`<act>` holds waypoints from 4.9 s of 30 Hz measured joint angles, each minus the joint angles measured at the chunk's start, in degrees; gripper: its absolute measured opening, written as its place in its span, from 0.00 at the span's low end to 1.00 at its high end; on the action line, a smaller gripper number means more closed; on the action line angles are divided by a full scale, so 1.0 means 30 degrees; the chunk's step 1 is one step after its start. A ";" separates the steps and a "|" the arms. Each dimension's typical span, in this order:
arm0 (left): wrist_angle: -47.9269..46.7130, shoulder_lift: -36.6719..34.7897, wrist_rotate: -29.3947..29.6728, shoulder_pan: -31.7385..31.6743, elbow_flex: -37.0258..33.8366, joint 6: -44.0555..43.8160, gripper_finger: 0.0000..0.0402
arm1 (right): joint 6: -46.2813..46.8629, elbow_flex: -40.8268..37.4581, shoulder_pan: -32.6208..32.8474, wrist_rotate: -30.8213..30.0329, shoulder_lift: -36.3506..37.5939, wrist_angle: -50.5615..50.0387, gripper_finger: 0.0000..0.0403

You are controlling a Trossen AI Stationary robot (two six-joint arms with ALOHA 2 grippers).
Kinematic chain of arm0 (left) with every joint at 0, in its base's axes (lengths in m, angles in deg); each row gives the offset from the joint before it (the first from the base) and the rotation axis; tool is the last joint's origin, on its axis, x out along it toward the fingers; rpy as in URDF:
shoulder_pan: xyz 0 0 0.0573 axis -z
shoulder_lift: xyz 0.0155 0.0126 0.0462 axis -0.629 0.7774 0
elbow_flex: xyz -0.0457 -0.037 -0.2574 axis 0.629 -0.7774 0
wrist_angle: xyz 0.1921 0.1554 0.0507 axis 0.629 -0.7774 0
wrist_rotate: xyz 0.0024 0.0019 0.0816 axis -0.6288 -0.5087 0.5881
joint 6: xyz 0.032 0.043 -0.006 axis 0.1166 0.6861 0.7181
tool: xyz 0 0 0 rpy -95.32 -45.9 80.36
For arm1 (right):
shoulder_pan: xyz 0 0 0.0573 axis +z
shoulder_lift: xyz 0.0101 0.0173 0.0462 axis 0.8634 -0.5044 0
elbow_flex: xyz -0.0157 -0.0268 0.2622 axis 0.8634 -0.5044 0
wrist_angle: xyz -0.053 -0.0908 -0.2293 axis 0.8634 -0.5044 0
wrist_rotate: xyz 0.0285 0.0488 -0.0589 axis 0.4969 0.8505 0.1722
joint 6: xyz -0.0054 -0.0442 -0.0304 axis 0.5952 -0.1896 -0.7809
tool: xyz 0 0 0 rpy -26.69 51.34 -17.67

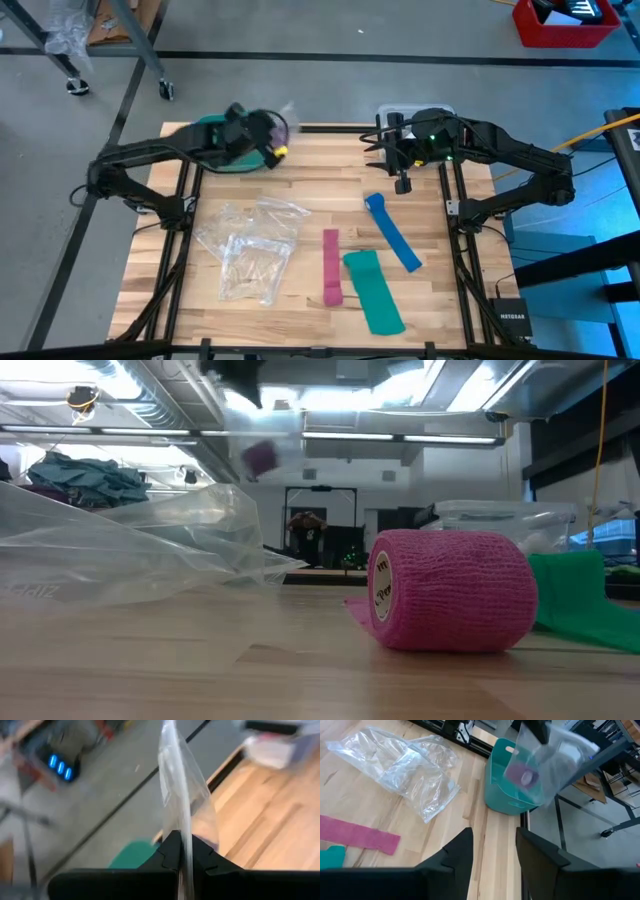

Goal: Roll bandage
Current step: Put the packed bandage into the green bin, then return to Home Position

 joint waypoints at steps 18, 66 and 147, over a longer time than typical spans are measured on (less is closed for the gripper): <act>-0.8410 -0.4122 0.0430 -0.4886 -0.1048 -0.4551 0.00 | 0.0015 0.0000 0.0000 0.0000 0.0000 -0.0022 0.38; 0.2837 -0.8711 -0.3656 -1.4942 -1.5169 -0.1608 0.10 | 0.0029 0.0000 0.0000 0.0000 0.0000 -0.0015 0.38; 1.7634 -2.4947 -2.5194 -1.0737 -2.7394 -0.5040 0.45 | 0.5445 -2.5479 -0.0131 -0.0831 0.8582 2.4015 0.38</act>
